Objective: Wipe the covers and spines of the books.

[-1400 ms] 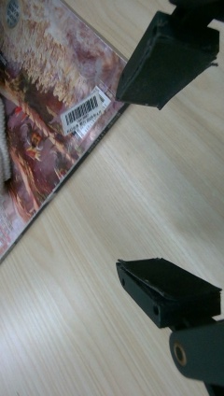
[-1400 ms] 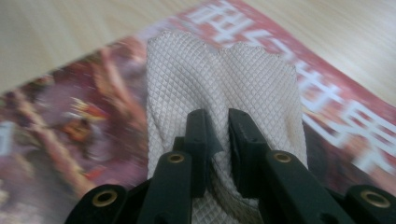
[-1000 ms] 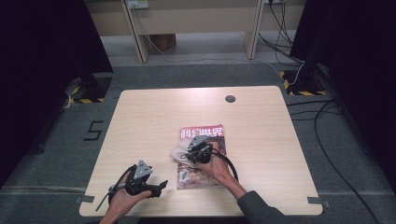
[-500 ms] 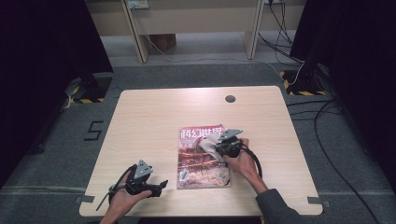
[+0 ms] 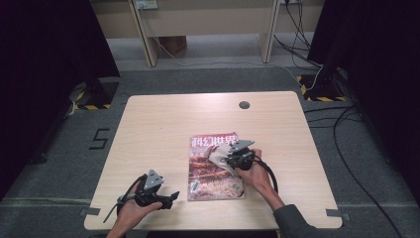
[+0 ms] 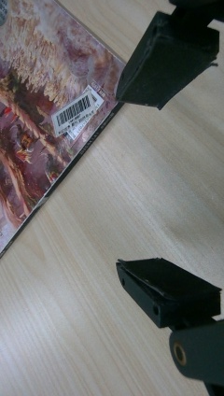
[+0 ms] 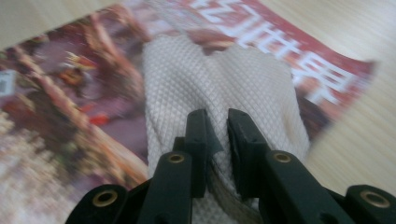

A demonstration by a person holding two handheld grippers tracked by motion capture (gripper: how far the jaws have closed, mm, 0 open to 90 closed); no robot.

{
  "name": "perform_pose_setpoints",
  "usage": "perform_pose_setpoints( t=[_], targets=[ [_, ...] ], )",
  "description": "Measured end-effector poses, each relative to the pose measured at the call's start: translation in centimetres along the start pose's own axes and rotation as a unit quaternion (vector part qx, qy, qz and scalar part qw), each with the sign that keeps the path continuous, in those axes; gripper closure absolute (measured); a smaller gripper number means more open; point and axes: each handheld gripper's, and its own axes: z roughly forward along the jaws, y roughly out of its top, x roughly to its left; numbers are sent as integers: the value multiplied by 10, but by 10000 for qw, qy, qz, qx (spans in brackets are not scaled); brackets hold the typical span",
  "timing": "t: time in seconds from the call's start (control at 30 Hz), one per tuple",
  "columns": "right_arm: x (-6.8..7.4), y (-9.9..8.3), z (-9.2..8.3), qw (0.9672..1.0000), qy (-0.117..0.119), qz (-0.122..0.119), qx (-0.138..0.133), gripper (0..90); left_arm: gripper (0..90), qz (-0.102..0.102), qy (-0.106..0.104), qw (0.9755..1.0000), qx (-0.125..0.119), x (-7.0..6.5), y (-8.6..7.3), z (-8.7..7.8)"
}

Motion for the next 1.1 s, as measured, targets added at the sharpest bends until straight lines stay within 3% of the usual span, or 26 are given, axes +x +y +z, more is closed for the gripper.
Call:
perform_pose_setpoints(
  t=[0.37,0.43,0.6,0.8,0.93,1.1],
  targets=[
    [59,30,30,9966,689,-437,-115,788,149,-17,23,10000,14,0,-1,0],
    [65,32,32,9952,849,-467,-134,787,149,5,24,10000,36,1,-1,0],
    [73,32,31,9942,929,-520,-127,786,149,-6,25,10000,37,1,-1,-1],
    [57,24,22,9963,683,-525,-65,786,149,1,22,10000,24,1,-1,-1],
    [30,6,5,9991,357,-243,8,786,149,-3,22,10000,21,1,-1,-1],
    [-3,-14,-15,9999,-23,113,41,786,149,-5,16,10000,17,1,0,-1]
  ],
)
